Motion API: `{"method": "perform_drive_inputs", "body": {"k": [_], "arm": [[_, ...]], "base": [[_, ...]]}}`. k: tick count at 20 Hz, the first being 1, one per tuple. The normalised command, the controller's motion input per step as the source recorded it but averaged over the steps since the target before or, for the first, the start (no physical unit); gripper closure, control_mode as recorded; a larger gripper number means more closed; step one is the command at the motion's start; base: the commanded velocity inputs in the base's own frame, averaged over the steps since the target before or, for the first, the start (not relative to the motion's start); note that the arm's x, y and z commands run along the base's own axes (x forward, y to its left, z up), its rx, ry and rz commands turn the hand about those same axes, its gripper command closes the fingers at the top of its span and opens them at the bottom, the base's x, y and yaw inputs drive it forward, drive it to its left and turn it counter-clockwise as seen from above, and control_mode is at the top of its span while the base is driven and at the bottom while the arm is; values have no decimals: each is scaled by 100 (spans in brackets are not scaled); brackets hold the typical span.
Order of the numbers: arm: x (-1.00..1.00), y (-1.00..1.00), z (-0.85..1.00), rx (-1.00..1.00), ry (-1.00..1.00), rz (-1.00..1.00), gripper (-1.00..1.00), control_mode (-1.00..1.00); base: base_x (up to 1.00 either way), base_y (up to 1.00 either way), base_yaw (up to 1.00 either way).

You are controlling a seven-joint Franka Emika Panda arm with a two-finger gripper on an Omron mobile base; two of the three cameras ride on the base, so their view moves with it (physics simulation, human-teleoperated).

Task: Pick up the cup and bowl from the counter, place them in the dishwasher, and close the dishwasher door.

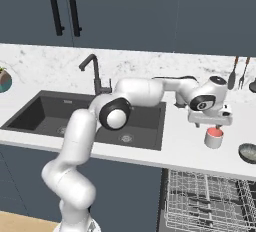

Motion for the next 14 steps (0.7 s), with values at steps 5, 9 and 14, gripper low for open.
{"method": "perform_drive_inputs", "body": {"k": [5,9,14], "arm": [[0,0,-35,0,2,7,-100,-100],[5,0,-20,0,2,7,-100,-100],[5,0,-5,0,0,7,-100,-100]], "base": [[0,0,0],[0,0,0],[0,0,0]]}}
